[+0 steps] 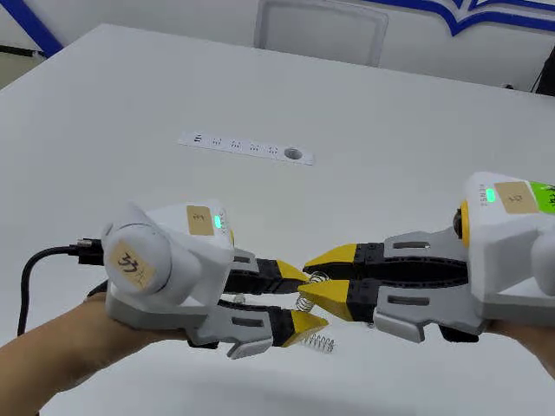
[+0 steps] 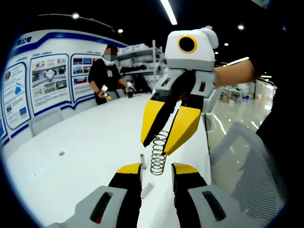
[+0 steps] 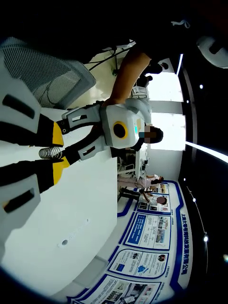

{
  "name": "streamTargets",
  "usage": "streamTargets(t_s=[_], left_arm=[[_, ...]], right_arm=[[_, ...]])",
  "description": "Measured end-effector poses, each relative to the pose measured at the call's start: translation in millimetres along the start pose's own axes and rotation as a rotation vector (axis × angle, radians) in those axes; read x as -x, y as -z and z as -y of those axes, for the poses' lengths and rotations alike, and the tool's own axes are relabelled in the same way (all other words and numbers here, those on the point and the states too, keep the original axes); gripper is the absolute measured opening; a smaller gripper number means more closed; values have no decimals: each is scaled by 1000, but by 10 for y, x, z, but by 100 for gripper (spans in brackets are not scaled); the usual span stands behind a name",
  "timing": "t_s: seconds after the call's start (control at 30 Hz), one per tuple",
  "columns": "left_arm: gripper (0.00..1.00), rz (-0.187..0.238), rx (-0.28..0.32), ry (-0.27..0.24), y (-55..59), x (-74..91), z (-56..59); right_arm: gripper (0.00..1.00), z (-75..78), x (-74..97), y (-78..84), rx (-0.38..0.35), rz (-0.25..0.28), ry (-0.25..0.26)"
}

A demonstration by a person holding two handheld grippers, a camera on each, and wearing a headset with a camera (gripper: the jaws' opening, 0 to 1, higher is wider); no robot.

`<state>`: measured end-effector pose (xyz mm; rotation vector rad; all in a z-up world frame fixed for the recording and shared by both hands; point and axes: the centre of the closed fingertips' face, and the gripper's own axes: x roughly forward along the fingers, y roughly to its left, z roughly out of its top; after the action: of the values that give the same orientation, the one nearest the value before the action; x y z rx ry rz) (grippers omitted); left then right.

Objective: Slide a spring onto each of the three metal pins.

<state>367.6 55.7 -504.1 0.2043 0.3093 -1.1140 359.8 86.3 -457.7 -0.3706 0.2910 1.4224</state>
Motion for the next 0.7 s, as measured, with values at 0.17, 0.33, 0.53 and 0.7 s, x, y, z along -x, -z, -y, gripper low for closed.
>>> streamTargets(t_s=[0.17, 0.33, 0.53, 0.7], left_arm=[[33, -2, 7, -18, 31, 71, -30], [44, -5, 9, -55, 81, 165, -99], [50, 13, 39, -90, 55, 269, -160], [64, 31, 35, -119, -13, 311, -226]], right_arm=[[10, 77, 74, -6, -6, 5, 25], [10, 212, 177, 62, -16, -9, 71], [10, 369, 314, 185, -15, -40, 129], [10, 571, 455, 286, -54, -45, 187]])
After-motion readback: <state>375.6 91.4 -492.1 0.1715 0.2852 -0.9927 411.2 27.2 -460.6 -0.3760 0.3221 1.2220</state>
